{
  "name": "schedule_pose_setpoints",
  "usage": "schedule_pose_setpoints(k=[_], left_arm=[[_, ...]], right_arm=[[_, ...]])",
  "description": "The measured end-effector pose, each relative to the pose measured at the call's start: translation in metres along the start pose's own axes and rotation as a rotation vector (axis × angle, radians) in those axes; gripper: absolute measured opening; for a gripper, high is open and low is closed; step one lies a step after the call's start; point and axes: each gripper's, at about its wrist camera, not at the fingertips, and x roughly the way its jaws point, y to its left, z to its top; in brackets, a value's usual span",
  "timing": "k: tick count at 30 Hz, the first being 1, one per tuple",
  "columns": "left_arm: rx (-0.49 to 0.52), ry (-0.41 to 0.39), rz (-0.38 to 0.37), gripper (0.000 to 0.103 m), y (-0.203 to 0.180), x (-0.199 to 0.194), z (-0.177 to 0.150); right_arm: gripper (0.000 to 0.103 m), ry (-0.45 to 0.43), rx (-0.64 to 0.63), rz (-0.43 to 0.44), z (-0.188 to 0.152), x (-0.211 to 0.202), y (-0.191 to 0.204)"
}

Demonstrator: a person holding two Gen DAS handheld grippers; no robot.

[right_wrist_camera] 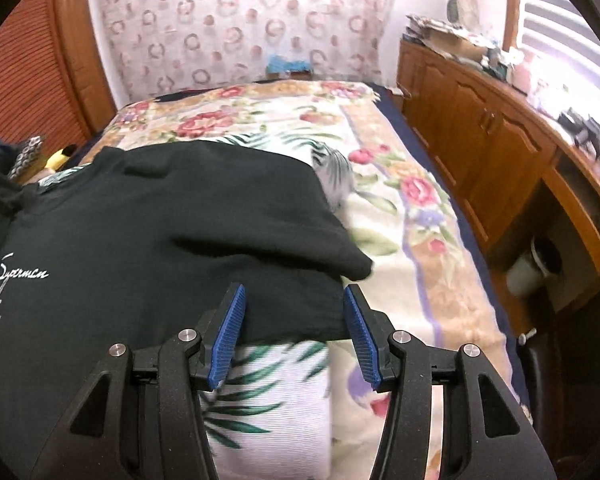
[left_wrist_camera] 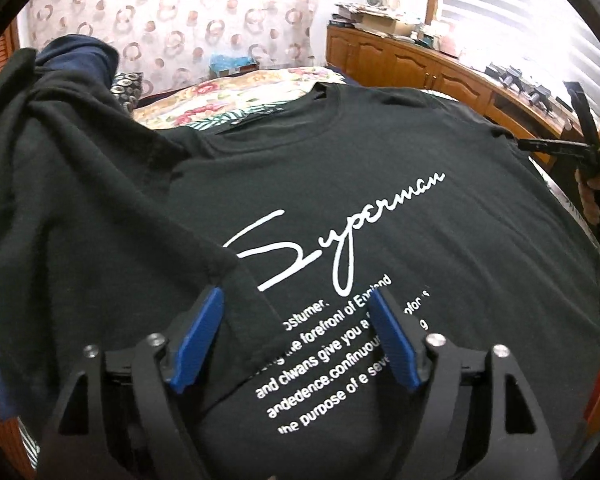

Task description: Fold small clothes

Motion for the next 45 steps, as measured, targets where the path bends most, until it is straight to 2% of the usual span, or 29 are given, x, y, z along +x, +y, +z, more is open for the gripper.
schedule_pose_setpoints(k=[2,4,11,13,14,16,19,23,27,31,37,40,45], left_arm=[[0.019,0.009,0.002,0.087,-0.004,0.002,0.001],[0.026,0.015,-0.001,0.089,-0.005,0.003,0.001],[0.027,0.017,-0.003,0.092,-0.004,0.003,0.001],[0.027,0.017,-0.002,0.092,-0.004,0.003,0.001],[0.027,0.017,-0.003,0.092,-0.004,0.003,0.001],[0.027,0.017,-0.003,0.092,-0.004,0.003,0.001],[0.021,0.016,0.001,0.092,-0.002,0.004,0.001],[0.006,0.004,0.025,0.092,-0.001,0.003,0.001],[-0.027,-0.045,0.036,0.092,0.004,-0.011,0.001],[-0.098,-0.126,0.024,0.092,0.013,-0.036,0.003],[-0.136,-0.195,0.048,0.092,0.018,-0.064,0.001],[-0.15,-0.209,0.047,0.092,0.017,-0.073,0.001],[-0.143,-0.239,0.061,0.092,0.01,-0.087,-0.004]], right_arm=[[0.052,0.014,0.012,0.012,-0.002,0.002,-0.003],[0.052,0.026,0.022,0.023,-0.004,0.005,-0.006],[0.05,0.044,0.122,0.13,-0.005,0.008,-0.024],[0.037,0.042,0.121,0.16,-0.005,0.006,-0.024],[0.034,0.033,0.101,0.139,-0.005,0.003,-0.021],[0.016,0.014,0.053,0.082,-0.003,-0.003,-0.015],[0.007,-0.01,0.015,0.059,-0.001,-0.008,-0.012],[0.006,-0.098,-0.046,0.019,0.01,-0.029,0.004],[0.006,-0.165,-0.108,0.07,0.023,-0.05,0.031],[0.006,-0.187,-0.195,0.144,0.025,-0.064,0.073],[0.006,-0.128,-0.304,0.254,-0.005,-0.061,0.13],[0.006,-0.057,-0.324,0.258,-0.025,-0.046,0.143],[0.01,-0.011,-0.309,0.241,-0.049,-0.036,0.144]])
